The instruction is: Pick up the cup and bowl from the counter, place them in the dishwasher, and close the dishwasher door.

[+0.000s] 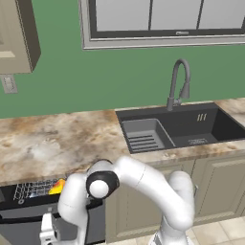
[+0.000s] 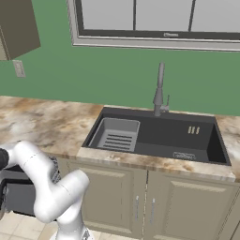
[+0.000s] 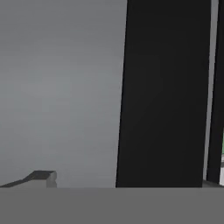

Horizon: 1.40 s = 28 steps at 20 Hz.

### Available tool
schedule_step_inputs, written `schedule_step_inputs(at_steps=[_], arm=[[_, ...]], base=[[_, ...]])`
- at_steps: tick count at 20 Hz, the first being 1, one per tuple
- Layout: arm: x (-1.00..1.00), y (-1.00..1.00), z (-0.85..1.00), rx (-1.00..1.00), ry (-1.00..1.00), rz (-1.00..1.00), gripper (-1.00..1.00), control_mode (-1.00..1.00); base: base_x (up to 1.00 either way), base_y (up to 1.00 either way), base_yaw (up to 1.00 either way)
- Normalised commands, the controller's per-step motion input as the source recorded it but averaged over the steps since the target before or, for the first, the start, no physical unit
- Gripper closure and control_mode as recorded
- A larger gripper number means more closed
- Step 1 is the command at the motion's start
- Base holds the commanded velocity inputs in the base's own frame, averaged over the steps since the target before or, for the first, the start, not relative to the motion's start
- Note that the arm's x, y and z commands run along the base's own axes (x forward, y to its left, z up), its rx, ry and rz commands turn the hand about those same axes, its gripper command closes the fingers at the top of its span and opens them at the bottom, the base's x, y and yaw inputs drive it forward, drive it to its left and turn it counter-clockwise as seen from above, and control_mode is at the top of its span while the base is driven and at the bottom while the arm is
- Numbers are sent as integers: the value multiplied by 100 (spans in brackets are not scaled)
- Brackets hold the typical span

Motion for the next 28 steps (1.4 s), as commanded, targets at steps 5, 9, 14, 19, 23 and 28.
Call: schedule_step_inputs(at_steps=[5,9,14,19,23,28], arm=[[60,-47,0,-15,-5,-3,-100,-100],[63,-47,0,-22,-7,-4,-100,-100],[66,-48,0,-23,-7,-5,-100,-100],[73,-50,0,-23,-7,-5,-100,-100],[75,-47,0,-26,-8,-5,-100,-100],[76,-43,0,-28,-7,-6,-100,-100]], base=[[0,0,0],[0,0,0],[0,0,0],[0,0,0],[0,0,0],[0,0,0]])
